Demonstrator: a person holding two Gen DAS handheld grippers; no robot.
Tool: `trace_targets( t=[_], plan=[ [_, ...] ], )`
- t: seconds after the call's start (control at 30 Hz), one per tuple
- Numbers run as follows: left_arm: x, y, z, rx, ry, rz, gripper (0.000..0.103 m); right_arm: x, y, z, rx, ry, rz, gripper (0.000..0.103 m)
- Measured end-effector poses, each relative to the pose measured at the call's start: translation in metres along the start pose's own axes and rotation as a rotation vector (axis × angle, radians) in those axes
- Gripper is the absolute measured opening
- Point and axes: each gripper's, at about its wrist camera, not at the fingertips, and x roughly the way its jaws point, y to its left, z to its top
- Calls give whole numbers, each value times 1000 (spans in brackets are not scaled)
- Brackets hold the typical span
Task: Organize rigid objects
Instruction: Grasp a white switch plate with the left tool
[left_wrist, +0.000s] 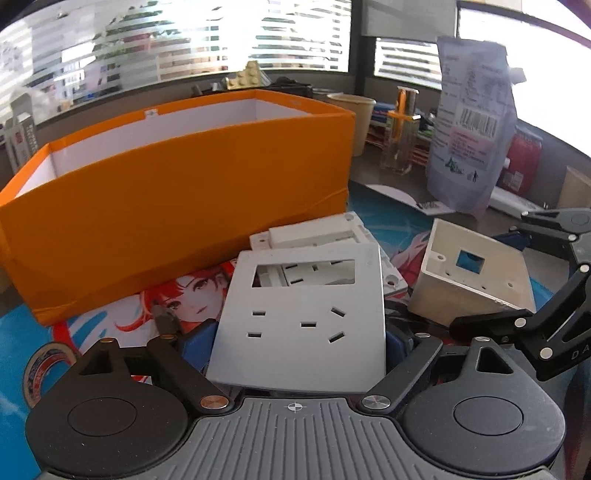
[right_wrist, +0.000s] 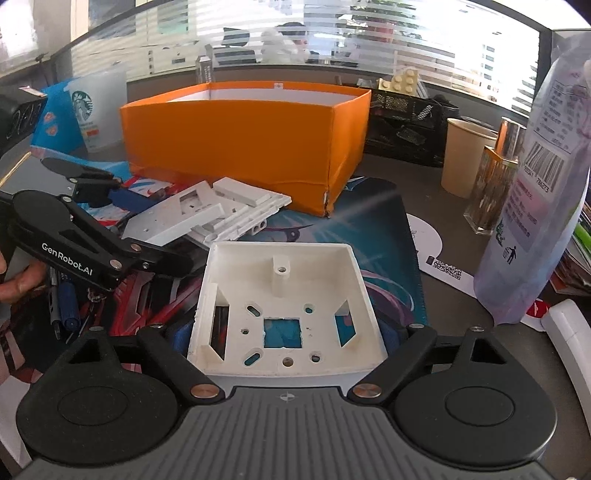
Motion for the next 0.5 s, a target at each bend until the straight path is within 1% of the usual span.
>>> trace_targets(
  t=[0.23,0.27,0.3,0.33,0.5],
  plan=[
    [-29,-3,5,11,-64,24,87,-11,2,6,-6,-32,-16,88],
    [-33,-4,6,17,-74,24,83,-12,3,7,-7,-37,-18,88],
    [-37,-6,8,21,-83,20,62,-14,4,8,-9,-44,-17,88],
    [-40,-7,10,19,-85,15,53,-16,5,8,-9,-51,-17,88],
    [-45,-6,12,8,-90,23,54,-22,9,13,-17,-72,-23,88]
  ],
)
